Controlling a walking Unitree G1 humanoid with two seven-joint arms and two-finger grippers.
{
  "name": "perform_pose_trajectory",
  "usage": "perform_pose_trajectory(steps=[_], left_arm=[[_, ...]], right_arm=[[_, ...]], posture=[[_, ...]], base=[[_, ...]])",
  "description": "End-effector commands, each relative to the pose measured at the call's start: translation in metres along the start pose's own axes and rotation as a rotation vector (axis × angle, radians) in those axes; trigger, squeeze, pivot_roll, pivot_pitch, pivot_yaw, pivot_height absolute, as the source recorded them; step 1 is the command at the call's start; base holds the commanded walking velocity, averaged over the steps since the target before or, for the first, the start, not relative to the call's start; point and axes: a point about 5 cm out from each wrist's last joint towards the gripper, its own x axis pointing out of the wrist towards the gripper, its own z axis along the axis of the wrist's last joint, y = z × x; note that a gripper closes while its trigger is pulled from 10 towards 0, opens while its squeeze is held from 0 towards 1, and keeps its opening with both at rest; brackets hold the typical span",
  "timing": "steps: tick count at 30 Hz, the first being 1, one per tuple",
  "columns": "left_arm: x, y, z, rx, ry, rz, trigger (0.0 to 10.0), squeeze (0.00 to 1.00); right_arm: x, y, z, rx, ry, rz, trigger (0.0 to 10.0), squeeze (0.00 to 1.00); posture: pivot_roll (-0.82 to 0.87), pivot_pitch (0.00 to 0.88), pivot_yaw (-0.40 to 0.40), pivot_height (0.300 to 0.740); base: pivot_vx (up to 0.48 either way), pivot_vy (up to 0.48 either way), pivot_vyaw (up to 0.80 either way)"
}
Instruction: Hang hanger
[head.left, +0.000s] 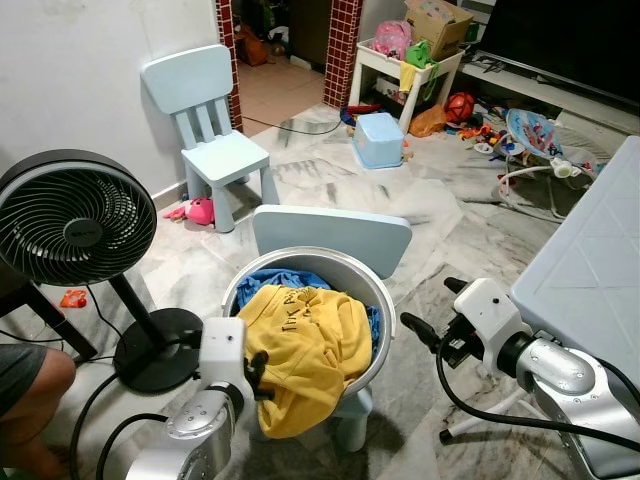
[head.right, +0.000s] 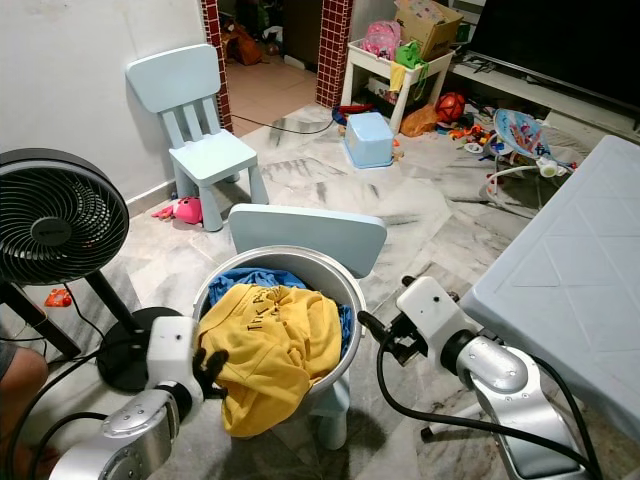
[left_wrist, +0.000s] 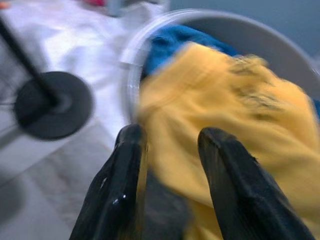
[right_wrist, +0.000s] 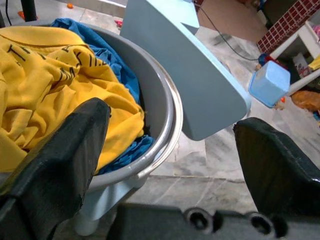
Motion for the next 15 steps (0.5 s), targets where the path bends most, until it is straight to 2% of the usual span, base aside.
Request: perform_pose_trajectory(steps=[1, 3, 4, 6, 15], left_arm=[[0.003, 0.002, 0.0, -0.05, 0.009, 0.031, 10.0, 1.0], [0.007, 0.002, -0.001, -0.093, 0.027, 0.035, 10.0, 1.0], [0.013, 0.001, -0.001, -0.144, 0.042, 0.042, 10.0, 1.0], [0.022, -0.001, 0.0, -0.189, 0.053, 0.048, 10.0, 1.0], [0.048, -0.001, -0.007, -0.205, 0.108, 0.026, 10.0, 1.0]], right_arm=[[0.0, -0.005, -0.001, -0.006, 0.009, -0.005, 10.0, 0.0], [0.0, -0.005, -0.001, -0.007, 0.006, -0.003, 10.0, 0.0], [0.001, -0.005, 0.0, -0.01, 0.004, -0.002, 10.0, 0.0], [0.0, -0.006, 0.001, -0.013, 0.001, -0.004, 10.0, 0.0], [-0.014, -0.013, -0.003, -0.024, 0.021, -0.039, 10.0, 0.0]], posture=[[-0.2, 0.037, -0.091, 0.74], [-0.2, 0.036, -0.091, 0.74], [-0.2, 0.036, -0.092, 0.74], [-0.22, 0.034, -0.088, 0.74], [-0.26, 0.036, -0.076, 0.74]], base=[[0.0, 0.0, 0.0], [0.0, 0.0, 0.0], [0.0, 0.0, 0.0], [0.0, 0.0, 0.0], [0.0, 0.0, 0.0]])
